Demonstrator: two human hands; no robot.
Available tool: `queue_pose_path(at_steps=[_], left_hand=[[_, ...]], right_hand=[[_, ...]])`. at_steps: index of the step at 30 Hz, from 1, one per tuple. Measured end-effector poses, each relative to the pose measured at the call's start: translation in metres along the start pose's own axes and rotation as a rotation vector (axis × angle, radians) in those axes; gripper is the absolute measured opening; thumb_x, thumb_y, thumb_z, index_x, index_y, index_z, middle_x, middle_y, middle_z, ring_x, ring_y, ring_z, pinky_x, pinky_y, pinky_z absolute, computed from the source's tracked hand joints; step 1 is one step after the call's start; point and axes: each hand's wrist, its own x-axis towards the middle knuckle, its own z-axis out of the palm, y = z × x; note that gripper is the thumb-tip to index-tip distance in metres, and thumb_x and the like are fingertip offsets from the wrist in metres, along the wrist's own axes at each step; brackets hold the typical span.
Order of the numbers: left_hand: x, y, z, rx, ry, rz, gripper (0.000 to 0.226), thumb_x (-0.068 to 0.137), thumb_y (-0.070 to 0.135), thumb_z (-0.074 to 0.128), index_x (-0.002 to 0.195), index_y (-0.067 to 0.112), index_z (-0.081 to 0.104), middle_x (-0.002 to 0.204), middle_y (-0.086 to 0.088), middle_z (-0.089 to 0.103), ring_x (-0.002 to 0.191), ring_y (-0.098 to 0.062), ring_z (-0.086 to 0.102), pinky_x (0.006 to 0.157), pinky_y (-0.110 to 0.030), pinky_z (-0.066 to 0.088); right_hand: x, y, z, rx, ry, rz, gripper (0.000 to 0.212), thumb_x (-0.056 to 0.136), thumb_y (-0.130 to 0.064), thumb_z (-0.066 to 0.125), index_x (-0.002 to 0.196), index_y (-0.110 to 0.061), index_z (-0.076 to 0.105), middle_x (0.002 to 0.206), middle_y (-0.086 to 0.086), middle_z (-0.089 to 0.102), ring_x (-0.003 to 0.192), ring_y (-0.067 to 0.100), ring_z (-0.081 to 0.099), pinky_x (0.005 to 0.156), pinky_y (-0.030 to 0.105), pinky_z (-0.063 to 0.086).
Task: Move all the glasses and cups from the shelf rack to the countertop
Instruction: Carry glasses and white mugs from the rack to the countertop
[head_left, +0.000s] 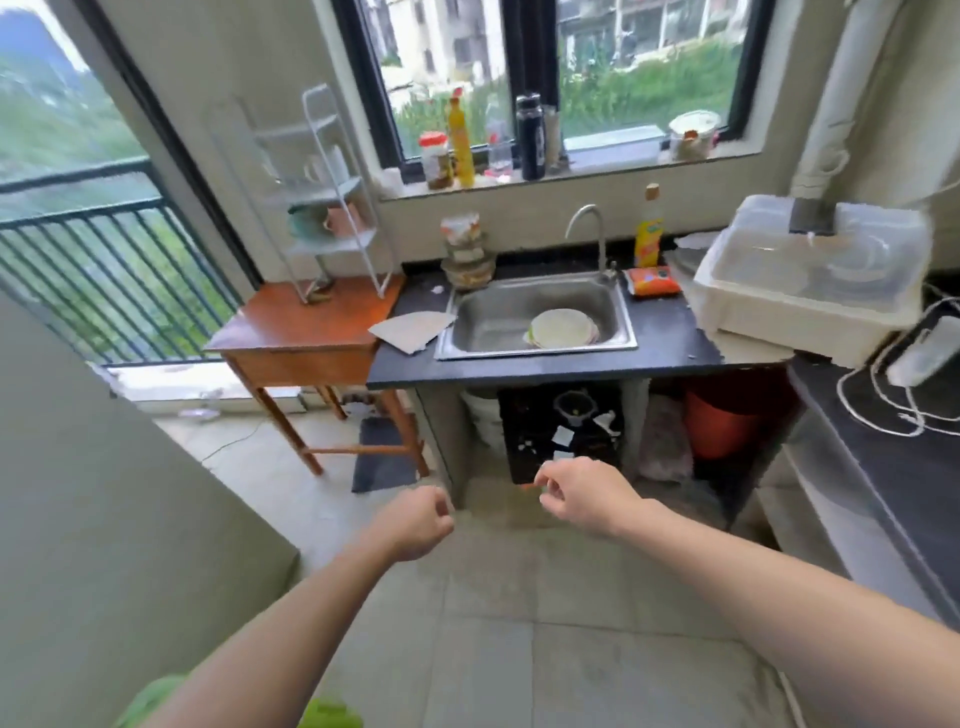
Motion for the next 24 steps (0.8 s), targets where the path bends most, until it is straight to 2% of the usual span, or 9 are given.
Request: queue_pose_path(at_steps=[4,8,11,13,16,18,20,24], left_hand=[[-0.014,-0.083,-0.034,-0.057,0.069,-0.122,0.013,0.089,0.026,0.053,0.091,0.017,0.062,0.098,-0.006,0.068,0.09,-0.019,0.063,0.079,-0.032,0.051],[-0.016,-0.151,-0.061,-0.127,0.146,-0.24,0.02,0.086,0.024,0.053,0.096,0.011,0.066,0.103,-0.008,0.07,0.096,-0.025,0.062,0.082,-0.032,0.049],[-0.006,-0.195,-0.08,-0.18,0.172,-0.293,0.018,0.085,0.024,0.053,0.093,0.013,0.065,0.103,-0.008,0.07,0.095,-0.026,0.062,0.083,-0.034,0.051],[0.008,-0.221,-0.099,-0.203,0.19,-0.321,0.015,0.086,0.025,0.053,0.091,0.015,0.062,0.102,-0.007,0.069,0.093,-0.025,0.062,0.082,-0.035,0.052],[0.042,-0.259,-0.134,-0.245,0.226,-0.347,0.008,0.087,0.024,0.053,0.089,0.018,0.059,0.1,-0.006,0.068,0.089,-0.021,0.062,0.074,-0.032,0.051],[0.066,-0.281,-0.157,-0.27,0.254,-0.363,0.006,0.089,0.024,0.053,0.089,0.02,0.058,0.097,-0.003,0.065,0.082,-0.015,0.059,0.063,-0.024,0.046],[0.09,-0.301,-0.181,-0.305,0.264,-0.386,0.004,0.089,0.025,0.053,0.087,0.023,0.056,0.092,0.0,0.062,0.075,-0.011,0.056,0.057,-0.021,0.04],[0.128,-0.339,-0.231,-0.343,0.324,-0.402,0.009,0.087,0.027,0.052,0.078,0.028,0.055,0.086,0.001,0.062,0.073,-0.014,0.057,0.06,-0.027,0.044]], right_hand=[[0.066,-0.078,0.013,-0.034,-0.028,-0.134,0.029,0.09,-0.032,0.052,0.116,-0.025,0.063,0.112,0.0,0.07,0.101,0.025,0.064,0.081,0.033,0.049],[0.132,-0.139,0.022,-0.063,-0.046,-0.246,0.028,0.09,-0.033,0.055,0.115,-0.024,0.065,0.108,0.0,0.072,0.097,0.025,0.066,0.079,0.034,0.051],[0.182,-0.176,0.033,-0.067,-0.057,-0.31,0.027,0.091,-0.034,0.056,0.115,-0.025,0.065,0.106,-0.002,0.071,0.095,0.023,0.065,0.078,0.034,0.052],[0.221,-0.197,0.038,-0.053,-0.076,-0.349,0.024,0.091,-0.035,0.058,0.113,-0.026,0.065,0.103,-0.004,0.07,0.088,0.018,0.065,0.072,0.031,0.053],[0.288,-0.228,0.042,-0.031,-0.113,-0.388,0.02,0.091,-0.032,0.061,0.109,-0.025,0.066,0.096,-0.006,0.07,0.078,0.012,0.064,0.061,0.02,0.047],[0.333,-0.246,0.042,0.003,-0.127,-0.399,0.019,0.092,-0.031,0.063,0.109,-0.025,0.067,0.093,-0.007,0.07,0.076,0.01,0.065,0.061,0.018,0.049],[0.376,-0.263,0.038,0.002,-0.125,-0.414,0.022,0.093,-0.031,0.06,0.112,-0.023,0.067,0.095,-0.007,0.07,0.078,0.012,0.065,0.06,0.018,0.047],[0.454,-0.299,0.025,-0.025,-0.031,-0.478,0.028,0.093,-0.029,0.056,0.118,-0.019,0.065,0.109,0.001,0.071,0.092,0.022,0.066,0.067,0.024,0.041]])
